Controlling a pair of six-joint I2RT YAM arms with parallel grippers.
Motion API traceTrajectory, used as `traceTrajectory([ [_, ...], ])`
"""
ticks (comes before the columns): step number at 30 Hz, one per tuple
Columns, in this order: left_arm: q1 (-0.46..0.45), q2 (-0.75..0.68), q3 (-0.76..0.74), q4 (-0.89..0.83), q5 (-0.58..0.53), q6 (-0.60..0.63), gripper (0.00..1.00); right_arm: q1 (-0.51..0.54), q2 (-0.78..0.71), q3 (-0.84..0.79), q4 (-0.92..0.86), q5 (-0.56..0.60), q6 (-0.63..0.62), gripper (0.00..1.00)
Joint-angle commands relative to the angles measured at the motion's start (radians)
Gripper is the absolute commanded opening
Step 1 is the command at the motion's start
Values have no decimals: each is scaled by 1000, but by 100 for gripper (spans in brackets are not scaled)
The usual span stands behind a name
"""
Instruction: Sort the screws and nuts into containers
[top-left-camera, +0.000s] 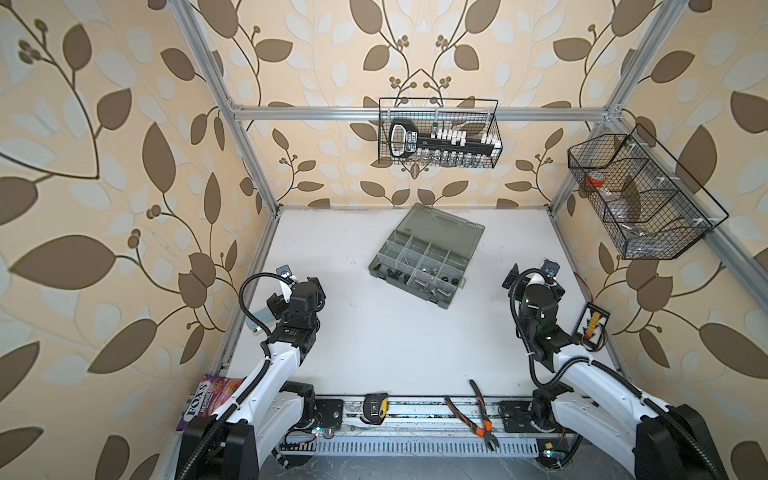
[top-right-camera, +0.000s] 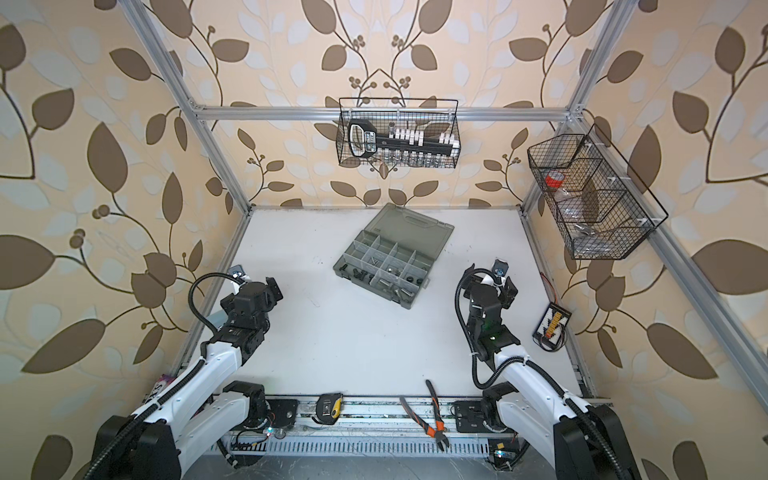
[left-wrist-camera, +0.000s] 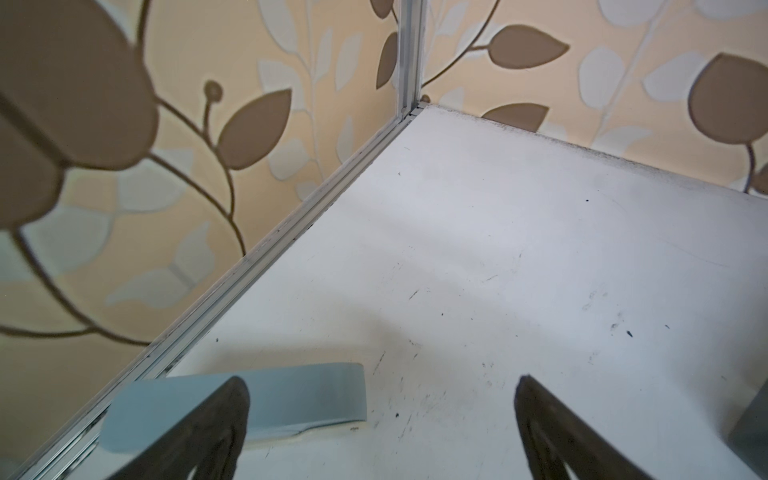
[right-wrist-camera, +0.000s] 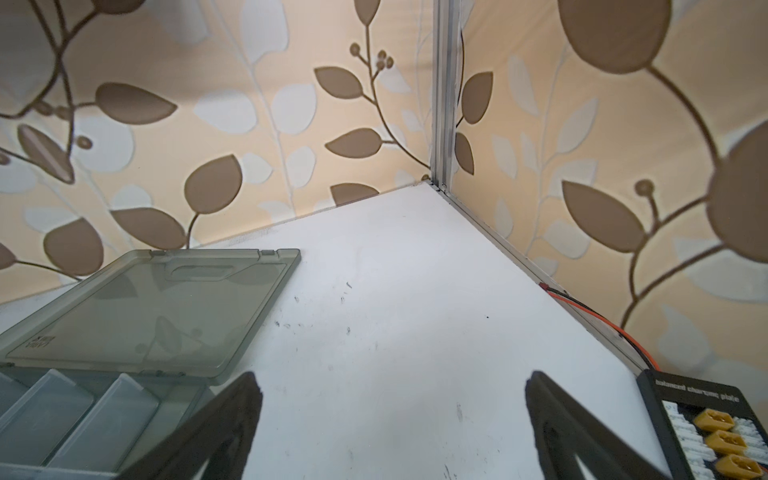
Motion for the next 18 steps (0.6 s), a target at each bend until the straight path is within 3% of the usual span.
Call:
traceTrajectory([
  [1,29,29,-44,235,94,93,99,-40,37,-53,203,-52,-33,100],
  [7,91,120,-104,411,240,114,99,-98,159,-116,415,-79,-77,100],
  [16,102,334,-94,583,382,131,99,-153,196,-154,567,-140,-141,100],
  [18,102,380,-86,617,403,135,99,-193,200,-159,562,-182,-101,100],
])
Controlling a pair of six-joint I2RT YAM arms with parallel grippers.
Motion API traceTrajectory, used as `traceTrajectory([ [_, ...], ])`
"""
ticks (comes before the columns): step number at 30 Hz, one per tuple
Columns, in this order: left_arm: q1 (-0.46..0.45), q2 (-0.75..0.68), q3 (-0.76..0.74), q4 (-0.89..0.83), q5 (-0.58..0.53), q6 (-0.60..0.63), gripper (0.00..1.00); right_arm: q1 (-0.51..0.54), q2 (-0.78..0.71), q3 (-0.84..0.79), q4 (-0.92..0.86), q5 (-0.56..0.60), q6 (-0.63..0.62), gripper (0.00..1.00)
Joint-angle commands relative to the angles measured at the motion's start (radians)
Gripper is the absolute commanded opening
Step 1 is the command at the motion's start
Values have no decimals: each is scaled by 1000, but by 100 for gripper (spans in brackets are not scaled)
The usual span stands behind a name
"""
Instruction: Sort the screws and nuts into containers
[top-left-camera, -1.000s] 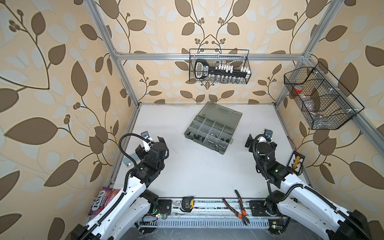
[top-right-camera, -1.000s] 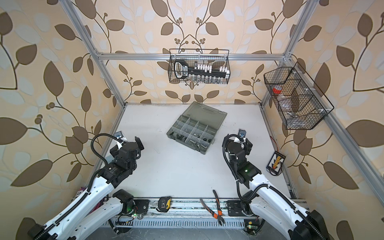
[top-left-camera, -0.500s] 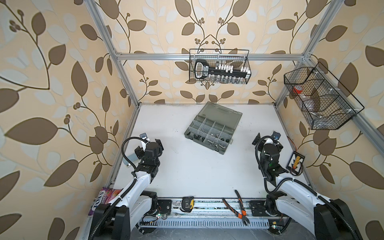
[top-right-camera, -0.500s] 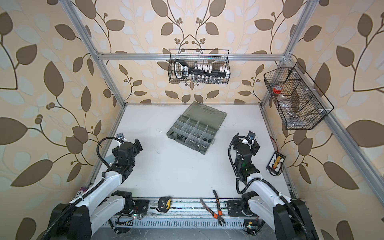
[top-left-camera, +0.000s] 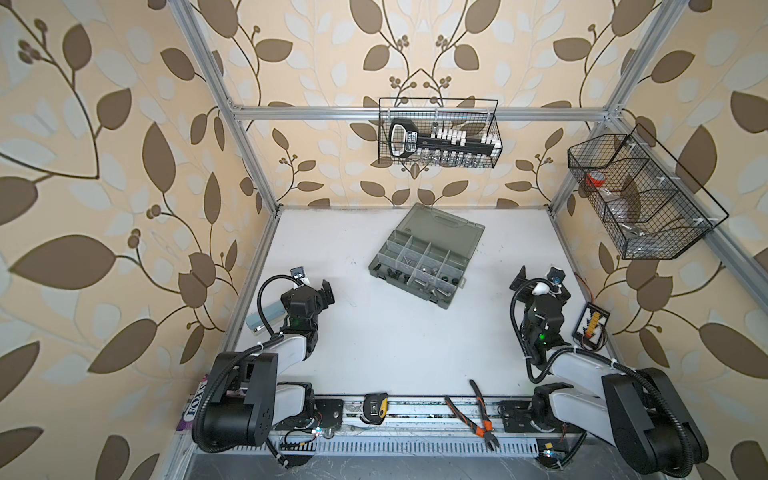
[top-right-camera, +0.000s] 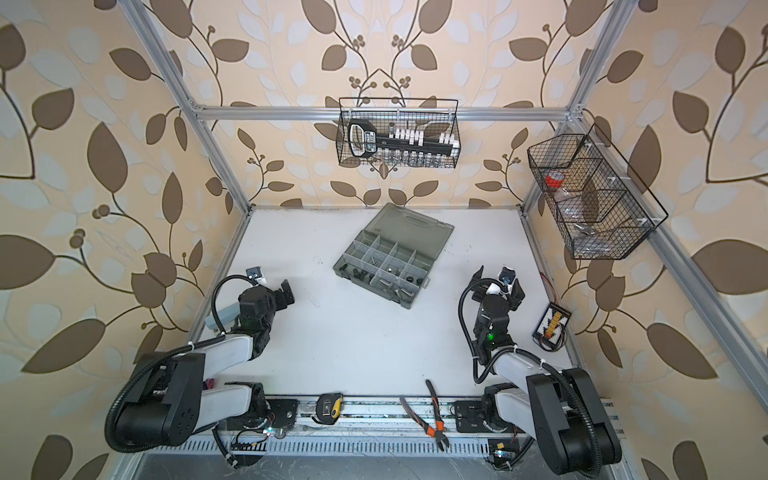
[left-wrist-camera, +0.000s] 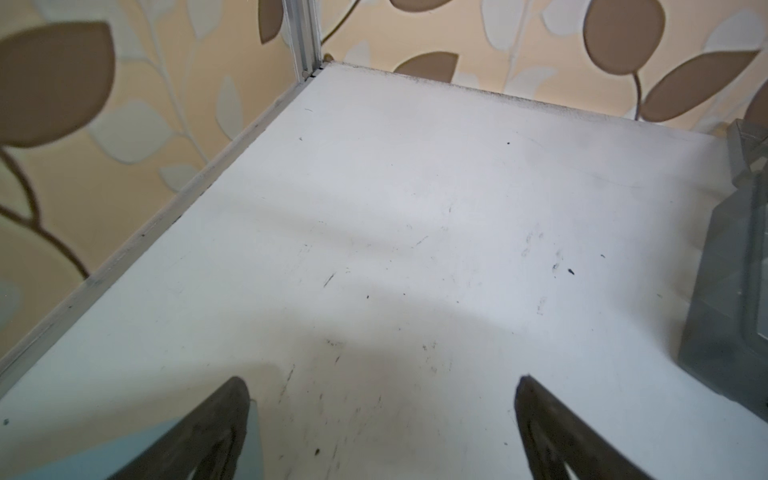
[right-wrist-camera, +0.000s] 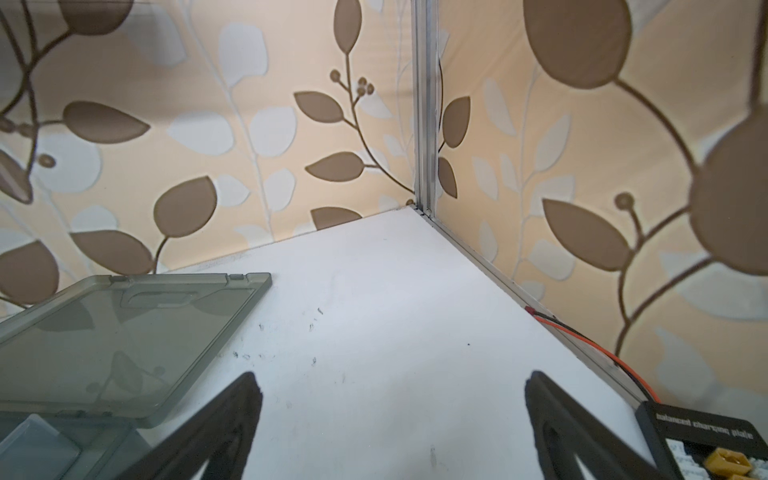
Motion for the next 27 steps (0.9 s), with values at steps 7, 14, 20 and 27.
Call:
traceTrajectory([
  [7,11,206,86,160,139,62,99,-95,14,-64,105,-169,46,100],
  [14,11,227,165,22,277,117,99,-95,132,-93,253,-256,6,100],
  [20,12,226,163,23,279,117,99,-96,299,-105,434,-355,-35,100],
  [27,12,224,162,25,277,118,99,-98,336,-26,323,-454,-79,100],
])
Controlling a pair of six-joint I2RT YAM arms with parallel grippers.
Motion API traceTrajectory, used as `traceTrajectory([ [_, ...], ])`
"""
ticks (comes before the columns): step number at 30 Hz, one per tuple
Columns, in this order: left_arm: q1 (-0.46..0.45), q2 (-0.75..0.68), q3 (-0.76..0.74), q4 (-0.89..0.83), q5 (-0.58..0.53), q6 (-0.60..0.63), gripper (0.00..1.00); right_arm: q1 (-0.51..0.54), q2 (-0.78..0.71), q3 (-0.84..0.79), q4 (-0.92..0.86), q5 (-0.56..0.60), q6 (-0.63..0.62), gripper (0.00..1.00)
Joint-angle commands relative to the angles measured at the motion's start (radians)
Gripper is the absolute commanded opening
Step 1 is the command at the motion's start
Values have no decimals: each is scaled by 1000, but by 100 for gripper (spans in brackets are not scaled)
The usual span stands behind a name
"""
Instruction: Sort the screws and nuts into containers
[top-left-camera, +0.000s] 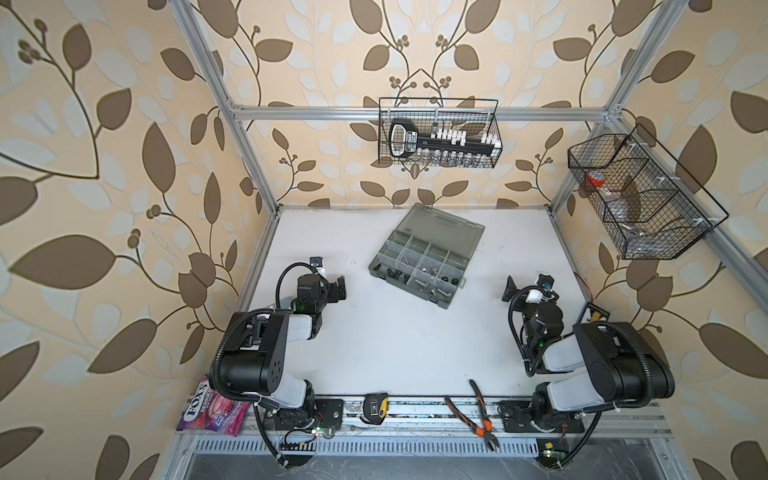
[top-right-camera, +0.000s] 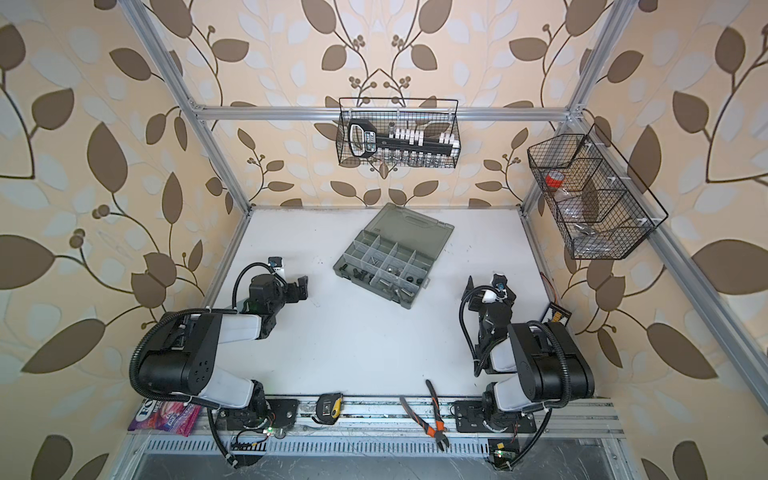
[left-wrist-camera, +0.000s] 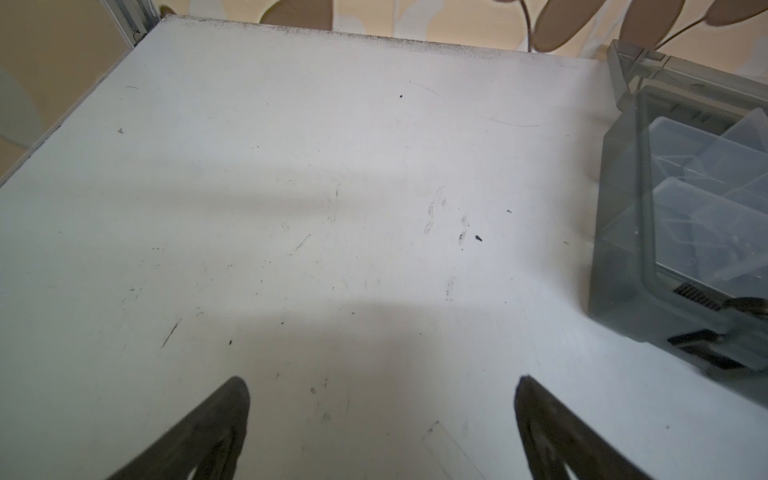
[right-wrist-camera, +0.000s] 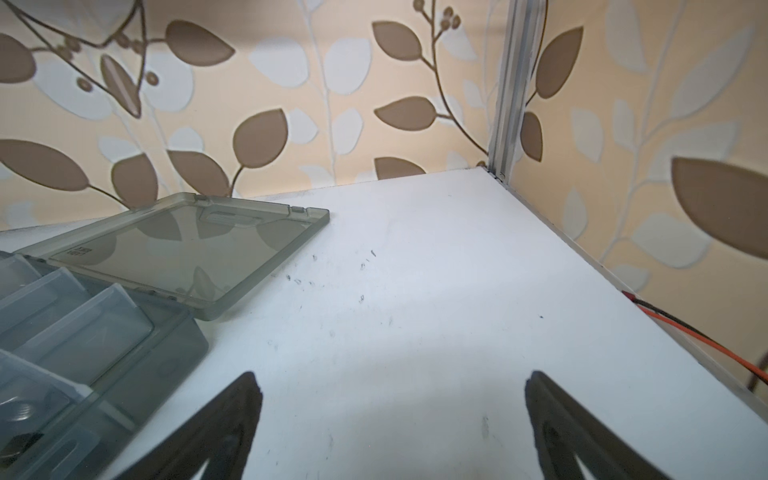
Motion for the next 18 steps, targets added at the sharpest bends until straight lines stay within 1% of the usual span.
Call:
traceTrajectory([
  [1,12,-1,18,8,22,26,99,-4,-1,79,-104,-110,-48,100],
  [2,12,-1,18,8,22,26,99,-4,-1,116,-174,-137,-58,100],
  [5,12,-3,16,10,23,26,99,-43,5,148,-224,-221,-44,100],
  [9,12,-4,15,10,23,25,99,-53,8,147,-218,-289,-57,100],
  [11,12,-3,15,10,23,26,99,-55,7,143,-215,-297,-58,100],
  [12,11,-4,15,10,22,26,99,-55,7,143,-215,-292,-57,100],
  [14,12,-4,15,10,22,26,99,-55,6,147,-216,-206,-21,100],
  [18,11,-4,15,10,23,26,99,-47,2,126,-186,-108,8,100],
])
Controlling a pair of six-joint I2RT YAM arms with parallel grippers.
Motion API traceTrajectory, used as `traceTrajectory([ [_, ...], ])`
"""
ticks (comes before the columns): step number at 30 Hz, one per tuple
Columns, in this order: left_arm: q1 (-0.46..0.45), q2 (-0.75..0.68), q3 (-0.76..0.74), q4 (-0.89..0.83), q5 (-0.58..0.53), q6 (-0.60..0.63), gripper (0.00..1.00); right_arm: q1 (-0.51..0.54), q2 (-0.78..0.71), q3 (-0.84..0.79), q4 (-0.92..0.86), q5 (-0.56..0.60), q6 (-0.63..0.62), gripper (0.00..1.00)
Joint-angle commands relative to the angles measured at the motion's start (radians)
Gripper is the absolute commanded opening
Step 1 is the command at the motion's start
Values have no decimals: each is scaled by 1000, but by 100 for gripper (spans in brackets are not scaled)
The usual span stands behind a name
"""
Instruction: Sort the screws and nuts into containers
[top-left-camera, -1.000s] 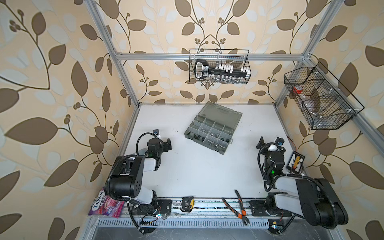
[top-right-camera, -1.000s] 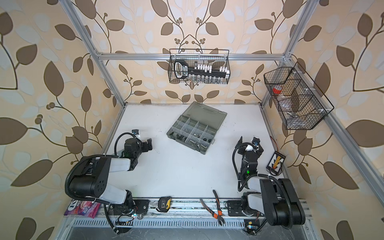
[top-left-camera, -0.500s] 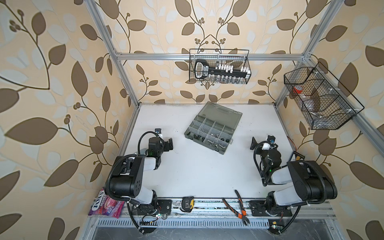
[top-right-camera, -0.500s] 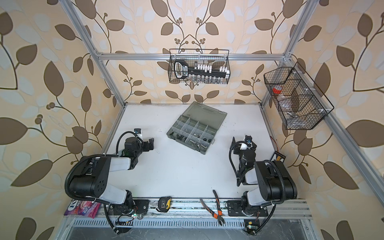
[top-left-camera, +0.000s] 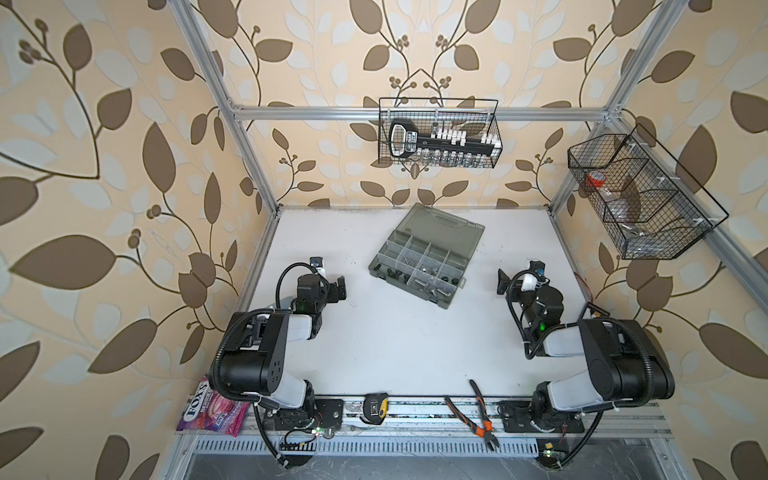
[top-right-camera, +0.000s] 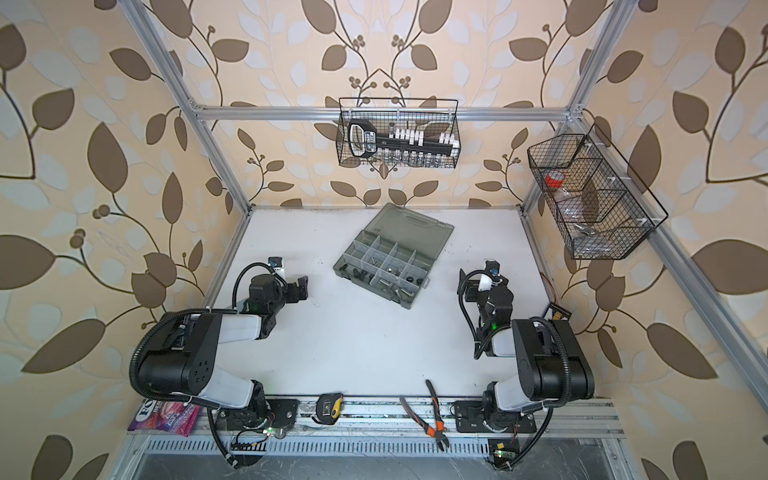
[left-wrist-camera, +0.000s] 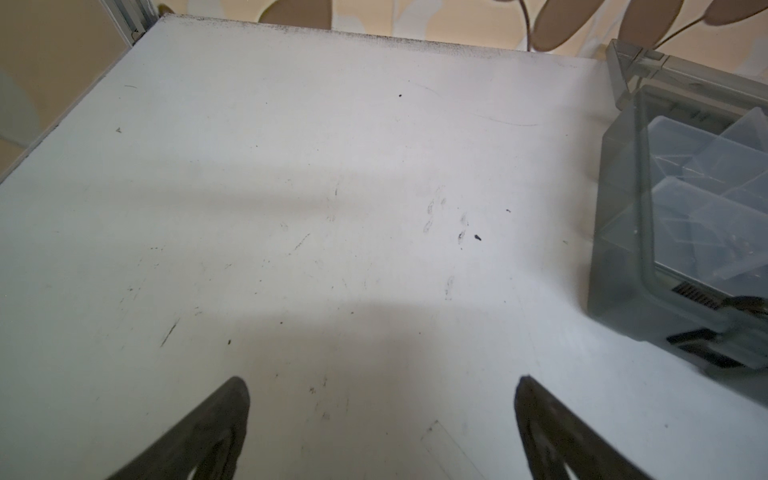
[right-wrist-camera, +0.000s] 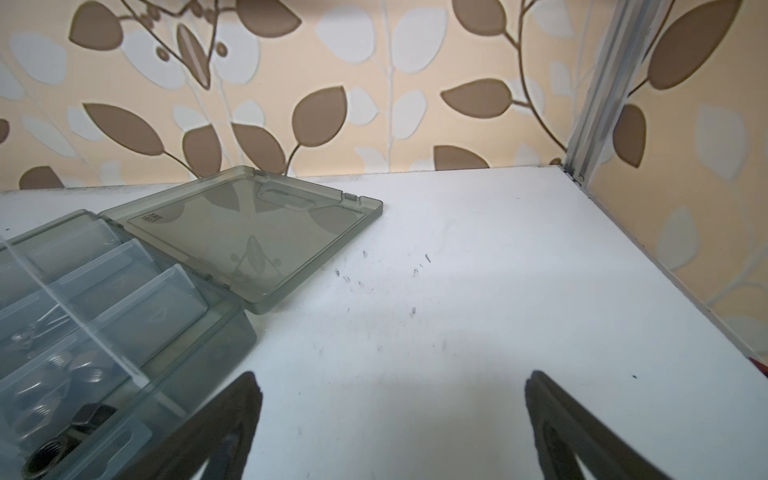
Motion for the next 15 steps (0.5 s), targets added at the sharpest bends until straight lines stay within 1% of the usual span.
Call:
traceTrajectory([
  [1,12,-4,15,10,18,25,99,5,-1,-19,29,102,40,100],
  [7,12,-2,15,10,19,25,99,8,-6,-28,40,119,45,100],
  [15,12,-3,16,9,19,25,99,34,-1,-14,20,144,22,100],
])
